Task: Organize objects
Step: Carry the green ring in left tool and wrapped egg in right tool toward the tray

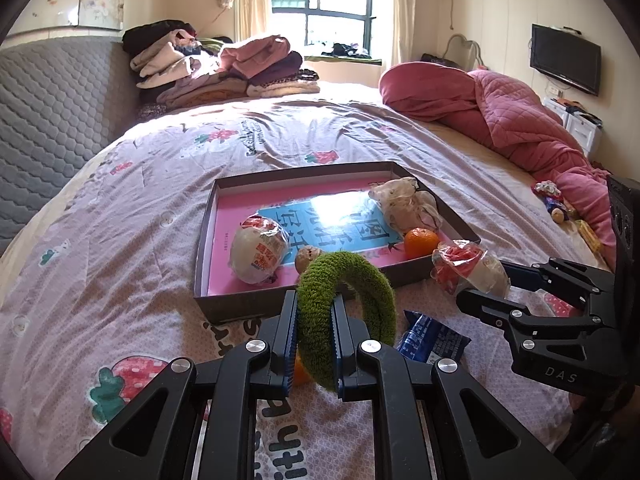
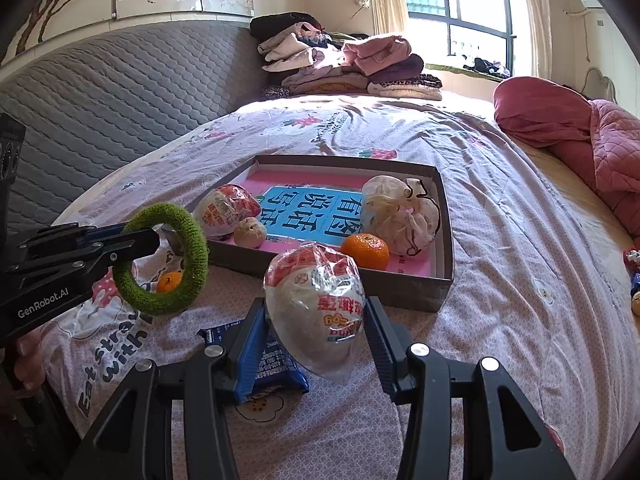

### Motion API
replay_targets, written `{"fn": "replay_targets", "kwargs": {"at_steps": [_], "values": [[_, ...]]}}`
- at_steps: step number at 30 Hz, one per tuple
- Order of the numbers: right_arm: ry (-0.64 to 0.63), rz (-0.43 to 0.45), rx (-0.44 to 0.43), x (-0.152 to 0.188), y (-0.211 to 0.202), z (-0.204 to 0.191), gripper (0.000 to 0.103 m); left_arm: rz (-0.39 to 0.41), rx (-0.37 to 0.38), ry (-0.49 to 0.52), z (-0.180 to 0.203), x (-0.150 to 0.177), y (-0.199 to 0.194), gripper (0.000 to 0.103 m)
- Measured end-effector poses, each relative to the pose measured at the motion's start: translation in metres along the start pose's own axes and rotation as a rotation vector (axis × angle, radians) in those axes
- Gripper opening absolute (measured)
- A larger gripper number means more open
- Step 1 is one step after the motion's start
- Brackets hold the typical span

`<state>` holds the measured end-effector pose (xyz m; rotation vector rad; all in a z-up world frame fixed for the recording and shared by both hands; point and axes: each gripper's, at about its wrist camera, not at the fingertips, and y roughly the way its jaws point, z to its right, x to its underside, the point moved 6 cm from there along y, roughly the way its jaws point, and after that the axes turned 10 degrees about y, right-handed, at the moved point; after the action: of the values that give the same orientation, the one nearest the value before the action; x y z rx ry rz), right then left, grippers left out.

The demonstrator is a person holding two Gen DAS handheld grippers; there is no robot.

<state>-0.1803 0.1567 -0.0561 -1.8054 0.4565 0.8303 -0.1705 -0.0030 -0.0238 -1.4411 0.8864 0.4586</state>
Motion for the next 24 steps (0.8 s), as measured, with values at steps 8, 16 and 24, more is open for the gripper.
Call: {"fn": "replay_targets", "kwargs": {"at_steps": [8,16,24], "values": [[-0.001,-0.004,-0.003,0.000,0.000,0.000,0.048,-0.007,0.001,-0.001,0.001,0.002,0.002,0.015],[-0.002,0.019,-0.008,-0.002,-0.006,-0.003,0.048,0.009,-0.002,-0.008,0.000,0.001,-0.002,0.015],[-0.019,0.065,-0.009,-0.014,-0.015,-0.011,0.048,0.031,-0.002,-0.009,0.000,-0.010,-0.006,0.015]]}}
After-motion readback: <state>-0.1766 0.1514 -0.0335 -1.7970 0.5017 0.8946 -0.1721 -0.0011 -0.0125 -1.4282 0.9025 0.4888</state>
